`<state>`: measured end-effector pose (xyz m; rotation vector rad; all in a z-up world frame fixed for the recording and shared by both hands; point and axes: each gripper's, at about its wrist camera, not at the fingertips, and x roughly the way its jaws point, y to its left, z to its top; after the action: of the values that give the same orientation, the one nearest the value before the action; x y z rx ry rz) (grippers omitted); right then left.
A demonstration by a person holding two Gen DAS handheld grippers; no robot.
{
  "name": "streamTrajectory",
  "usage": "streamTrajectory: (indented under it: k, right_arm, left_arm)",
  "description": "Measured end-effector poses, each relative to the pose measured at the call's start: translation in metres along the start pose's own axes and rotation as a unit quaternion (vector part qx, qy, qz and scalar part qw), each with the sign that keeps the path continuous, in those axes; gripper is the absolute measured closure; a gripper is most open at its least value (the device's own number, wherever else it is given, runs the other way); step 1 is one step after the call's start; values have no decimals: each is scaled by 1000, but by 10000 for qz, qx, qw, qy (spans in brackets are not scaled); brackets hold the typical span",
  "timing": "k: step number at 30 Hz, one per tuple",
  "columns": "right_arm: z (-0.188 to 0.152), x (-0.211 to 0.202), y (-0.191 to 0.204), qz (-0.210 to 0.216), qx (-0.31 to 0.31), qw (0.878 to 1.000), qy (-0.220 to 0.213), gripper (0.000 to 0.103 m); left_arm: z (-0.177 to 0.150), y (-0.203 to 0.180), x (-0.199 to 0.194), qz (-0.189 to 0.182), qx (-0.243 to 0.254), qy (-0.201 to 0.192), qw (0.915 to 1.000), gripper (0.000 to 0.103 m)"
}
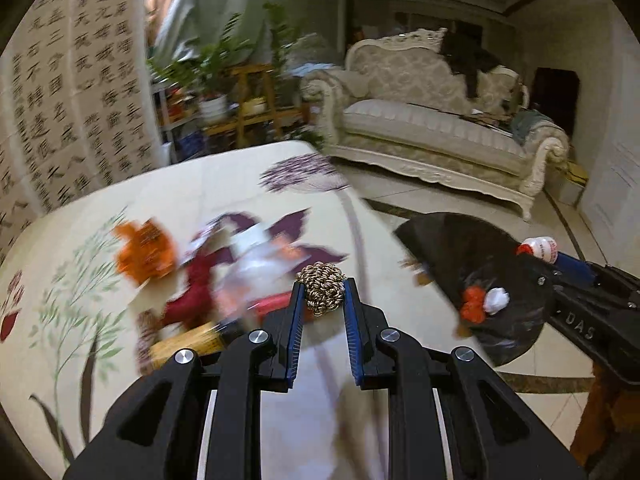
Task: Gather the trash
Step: 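Grasp the white DEKU bottle with the right gripper while the left carries the ball toward the bin, then carry the rope ball and DEKU bottle over the bin and open both grippers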
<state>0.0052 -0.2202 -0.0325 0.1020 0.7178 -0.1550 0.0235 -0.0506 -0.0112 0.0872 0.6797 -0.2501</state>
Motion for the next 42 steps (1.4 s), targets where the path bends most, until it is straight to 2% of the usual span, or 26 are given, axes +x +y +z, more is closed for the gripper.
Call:
streamTrajectory:
  k: [6,14,29,32,33,35,37,42]
  right_arm:
    - [3,10,-25,-181,161,9997,-34,64]
    - [9,29,-49,-302,289,9991,-17,64]
    - [19,60,-73,-361,434,9984,91,63]
    - [19,61,-74,-366,454,9983,88,61]
    - [19,62,-74,-364,466,9982,94,61]
    - [19,62,-75,-375,492,9980,85,55]
    - [19,62,-76,-388,501,9980,93,55]
    - [17,61,-79,-405,543,9977,103,55]
  left_arm:
    - [16,-37,17,-203,268,-39,9994,82]
    - [32,-70,45,-271,523,17,9983,82]
    - [50,-104,90,-238,797,308,9961,82]
    - [50,-105,94,-227,797,401,9958,72]
    - [50,-103,94,-200,758,416,9961,66]
    - [51,-101,95,-195,688,417,9966,60]
    - [51,-99,93,-178,637,396,9970,52]
    - [51,-98,90,-164,617,311,9975,41]
